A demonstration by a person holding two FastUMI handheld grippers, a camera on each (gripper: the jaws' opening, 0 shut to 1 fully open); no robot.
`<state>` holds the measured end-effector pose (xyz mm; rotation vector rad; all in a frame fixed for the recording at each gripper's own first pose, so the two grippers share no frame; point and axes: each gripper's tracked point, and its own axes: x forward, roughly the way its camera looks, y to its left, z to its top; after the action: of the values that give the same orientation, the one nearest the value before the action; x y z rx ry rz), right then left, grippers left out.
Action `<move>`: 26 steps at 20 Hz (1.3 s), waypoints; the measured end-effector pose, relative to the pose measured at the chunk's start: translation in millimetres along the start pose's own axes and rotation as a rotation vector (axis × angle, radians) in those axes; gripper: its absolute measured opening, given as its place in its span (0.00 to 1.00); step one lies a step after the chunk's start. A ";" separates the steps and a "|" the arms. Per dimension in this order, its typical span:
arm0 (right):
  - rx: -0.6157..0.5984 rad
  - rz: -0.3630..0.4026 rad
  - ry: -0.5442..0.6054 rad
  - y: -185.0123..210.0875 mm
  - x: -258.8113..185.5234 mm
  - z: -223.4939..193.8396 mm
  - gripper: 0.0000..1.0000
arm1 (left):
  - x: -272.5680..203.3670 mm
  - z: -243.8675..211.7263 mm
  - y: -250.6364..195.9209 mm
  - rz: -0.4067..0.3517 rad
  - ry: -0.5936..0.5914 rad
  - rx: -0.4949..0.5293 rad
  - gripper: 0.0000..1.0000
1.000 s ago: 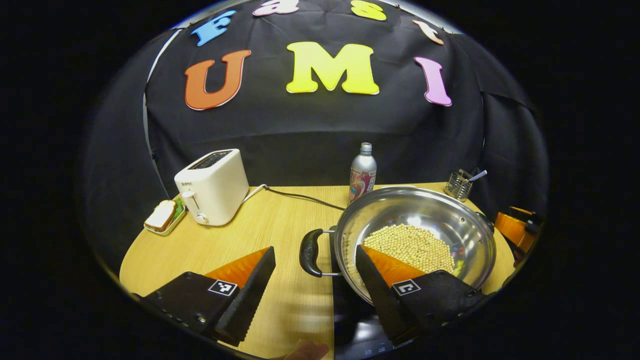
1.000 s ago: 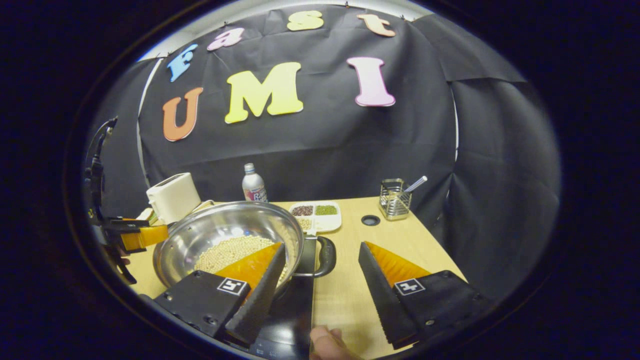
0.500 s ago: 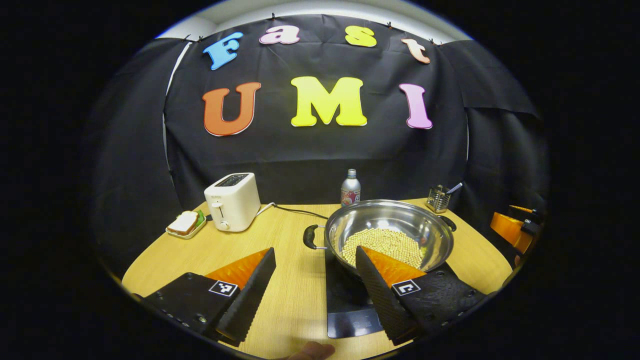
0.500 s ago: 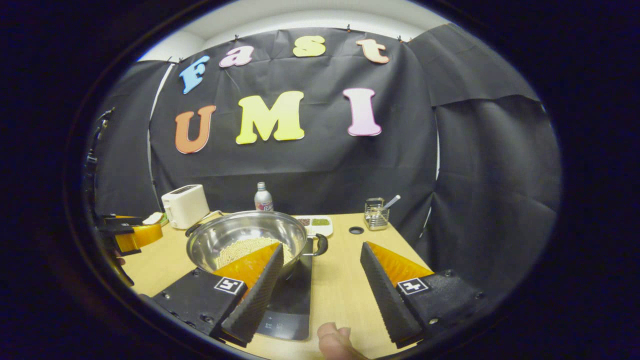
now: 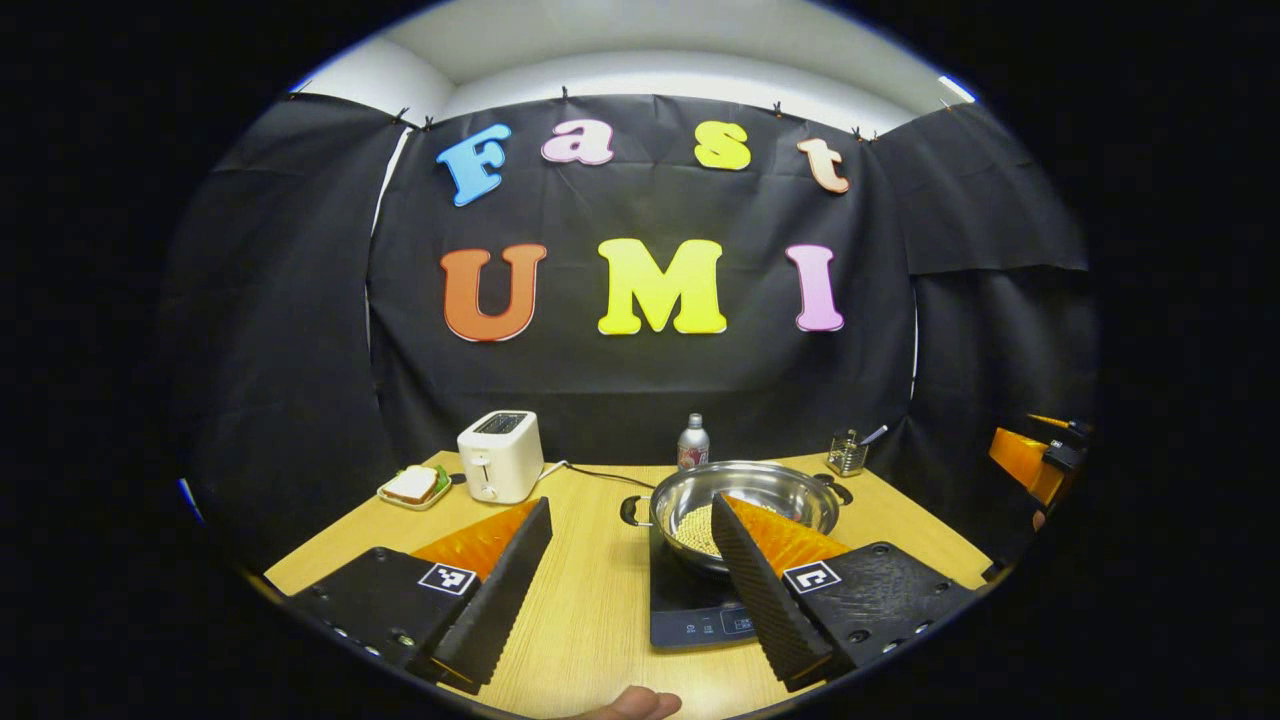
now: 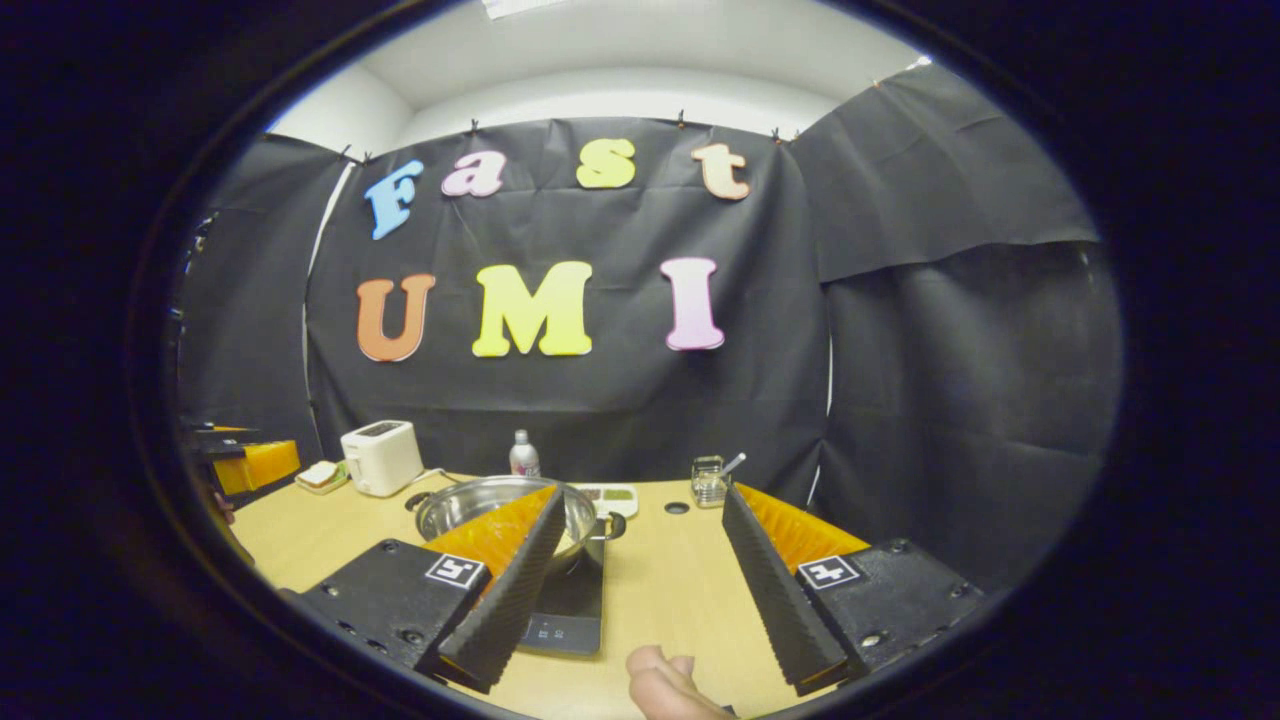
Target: First push the handle of the pot to place it horizontally, then grasp the pot with both hands and set it on the induction cooktop.
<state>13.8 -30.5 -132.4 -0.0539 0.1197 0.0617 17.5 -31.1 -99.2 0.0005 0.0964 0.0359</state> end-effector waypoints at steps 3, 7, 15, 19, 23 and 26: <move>-0.003 -0.005 -0.049 -3.2 -21.9 29.1 0.99 | -12.3 25.0 11.3 0.021 -0.045 0.010 0.96; -0.030 -0.020 -0.104 -7.3 -57.8 48.3 0.99 | -46.0 43.8 24.4 0.071 -0.080 0.001 0.95; 0.018 -0.036 -0.120 -25.2 -95.2 62.1 0.98 | -108.9 76.6 5.6 0.012 -0.168 -0.038 0.95; 0.056 -0.042 -0.158 -29.0 -104.9 74.7 0.99 | -117.1 82.8 -5.4 -0.016 -0.192 -0.030 0.95; 0.057 -0.028 -0.143 -24.9 -103.6 69.3 0.99 | -117.7 80.0 -2.7 -0.020 -0.185 -0.026 0.95; 0.061 -0.024 -0.141 -24.3 -102.9 68.1 0.98 | -118.7 78.5 -4.0 -0.016 -0.180 -0.022 0.95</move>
<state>-78.6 -56.8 -51.2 0.0098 -0.0200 0.0375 -92.8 -39.2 -9.6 -0.0188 -0.0839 0.0205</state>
